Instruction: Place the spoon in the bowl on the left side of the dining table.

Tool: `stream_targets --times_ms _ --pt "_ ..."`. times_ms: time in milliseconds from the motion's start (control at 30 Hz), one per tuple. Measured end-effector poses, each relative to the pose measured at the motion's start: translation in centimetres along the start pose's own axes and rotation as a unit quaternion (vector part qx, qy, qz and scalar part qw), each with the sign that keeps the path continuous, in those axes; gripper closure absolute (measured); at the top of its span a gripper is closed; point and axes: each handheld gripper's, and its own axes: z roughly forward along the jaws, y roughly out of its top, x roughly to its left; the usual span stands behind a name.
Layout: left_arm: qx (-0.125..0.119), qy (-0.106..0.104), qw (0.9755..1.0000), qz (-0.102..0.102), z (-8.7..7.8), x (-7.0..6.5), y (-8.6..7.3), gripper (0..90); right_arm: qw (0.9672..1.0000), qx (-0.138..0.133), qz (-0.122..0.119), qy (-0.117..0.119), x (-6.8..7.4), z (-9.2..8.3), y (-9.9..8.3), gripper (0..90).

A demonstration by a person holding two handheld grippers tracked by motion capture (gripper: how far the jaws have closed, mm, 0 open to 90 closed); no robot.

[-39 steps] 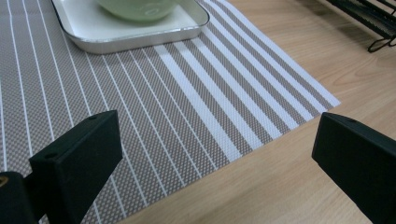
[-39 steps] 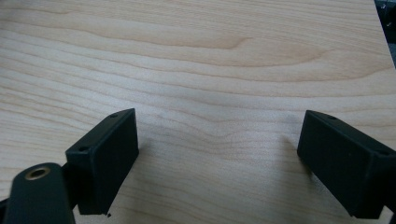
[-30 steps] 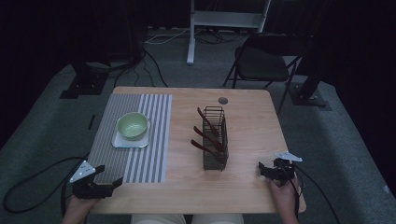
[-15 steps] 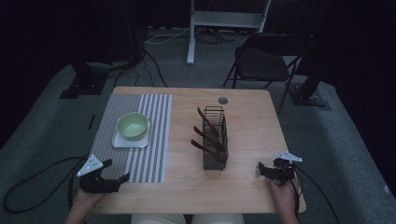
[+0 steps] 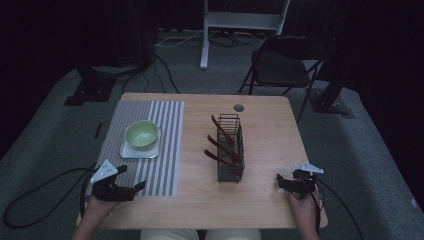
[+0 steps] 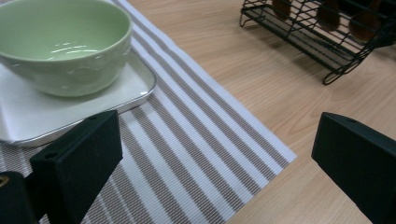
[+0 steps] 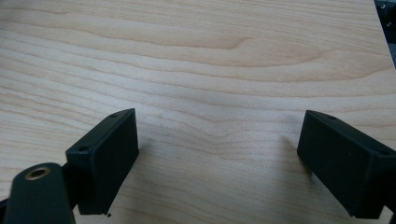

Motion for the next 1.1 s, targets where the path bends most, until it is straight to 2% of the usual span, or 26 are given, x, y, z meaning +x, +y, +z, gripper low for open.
stream_targets --times_ms 133,467,767,900,1000,1100 --pt "-0.002 -0.007 1.0000 -0.001 0.2 -0.1 0.3 1.7 1.0000 0.000 0.000 0.000 0.0 0.0 0.0 11.8" --pt "-0.010 -0.014 0.9998 0.013 0.9 -0.9 2.0 1.7 1.0000 0.000 0.000 0.000 0.0 0.0 0.0 11.8" --pt "-0.013 -0.023 0.9994 0.024 1.2 -1.0 3.7 1.8 1.0000 0.000 0.000 0.000 0.0 0.0 0.0 11.8" --pt "-0.021 -0.026 0.9991 0.027 1.3 -1.2 4.5 1.8 1.0000 0.000 0.000 0.000 0.0 0.0 0.0 11.8" --pt "-0.033 -0.040 0.9982 0.028 1.4 -1.3 5.0 1.9 1.0000 0.000 0.000 0.000 0.0 0.0 0.0 11.8" --pt "-0.037 -0.042 0.9979 0.033 1.8 -1.5 5.4 4.0 1.0000 0.000 0.000 0.000 0.0 0.0 0.0 11.8"
